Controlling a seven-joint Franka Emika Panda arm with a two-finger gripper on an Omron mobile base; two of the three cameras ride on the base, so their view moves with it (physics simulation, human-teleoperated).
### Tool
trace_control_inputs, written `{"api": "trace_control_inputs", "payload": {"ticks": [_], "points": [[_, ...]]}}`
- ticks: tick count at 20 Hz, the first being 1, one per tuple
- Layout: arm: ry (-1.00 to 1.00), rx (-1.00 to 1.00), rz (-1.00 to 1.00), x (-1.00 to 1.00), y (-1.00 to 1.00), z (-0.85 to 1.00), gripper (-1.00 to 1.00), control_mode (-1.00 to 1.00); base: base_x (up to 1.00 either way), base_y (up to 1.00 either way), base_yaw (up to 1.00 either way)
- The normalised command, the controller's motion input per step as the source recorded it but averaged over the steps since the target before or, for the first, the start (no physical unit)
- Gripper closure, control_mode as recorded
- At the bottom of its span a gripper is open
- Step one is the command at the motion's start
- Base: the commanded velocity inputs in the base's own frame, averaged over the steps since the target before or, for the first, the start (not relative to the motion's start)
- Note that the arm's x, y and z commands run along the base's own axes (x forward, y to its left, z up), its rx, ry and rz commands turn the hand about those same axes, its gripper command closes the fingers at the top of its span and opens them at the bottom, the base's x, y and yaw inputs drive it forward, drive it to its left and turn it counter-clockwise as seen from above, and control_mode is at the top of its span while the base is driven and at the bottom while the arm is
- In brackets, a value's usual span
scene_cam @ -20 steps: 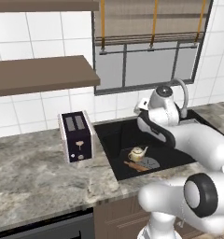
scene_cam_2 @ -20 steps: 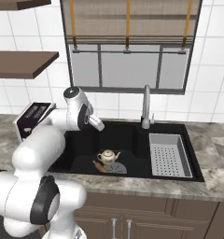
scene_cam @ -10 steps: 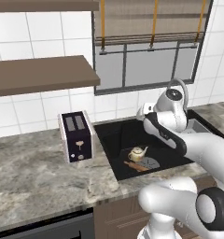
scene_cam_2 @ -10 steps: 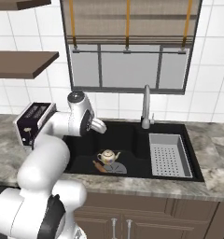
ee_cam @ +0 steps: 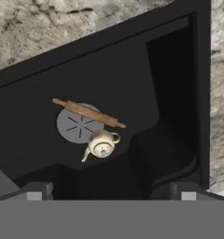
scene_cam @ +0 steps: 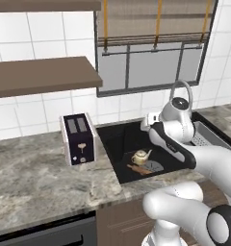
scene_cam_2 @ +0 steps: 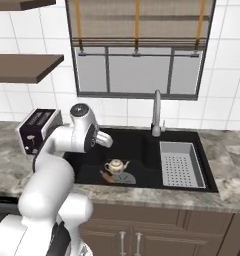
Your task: Pick the teapot and teapot and place them in the sink. Then turn on the water.
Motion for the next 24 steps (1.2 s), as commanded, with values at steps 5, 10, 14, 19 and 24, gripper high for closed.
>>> {"api": "trace_control_inputs", "payload": {"ticks": [5,10,14,19,24], "points": [[0.0,0.0,0.0,0.0,0.0,0.0,-1.0,1.0,-0.45,0.0,0.2],[0.0,0.0,0.0,0.0,0.0,0.0,-1.0,1.0,-0.3,0.0,0.47],[0.0,0.0,0.0,0.0,0.0,0.0,-1.0,1.0,-0.21,0.0,0.57],[0.0,0.0,0.0,0.0,0.0,0.0,-1.0,1.0,-0.45,0.0,0.59],[0.0,0.0,0.0,0.0,0.0,0.0,-1.0,1.0,-0.6,0.04,0.59]]}}
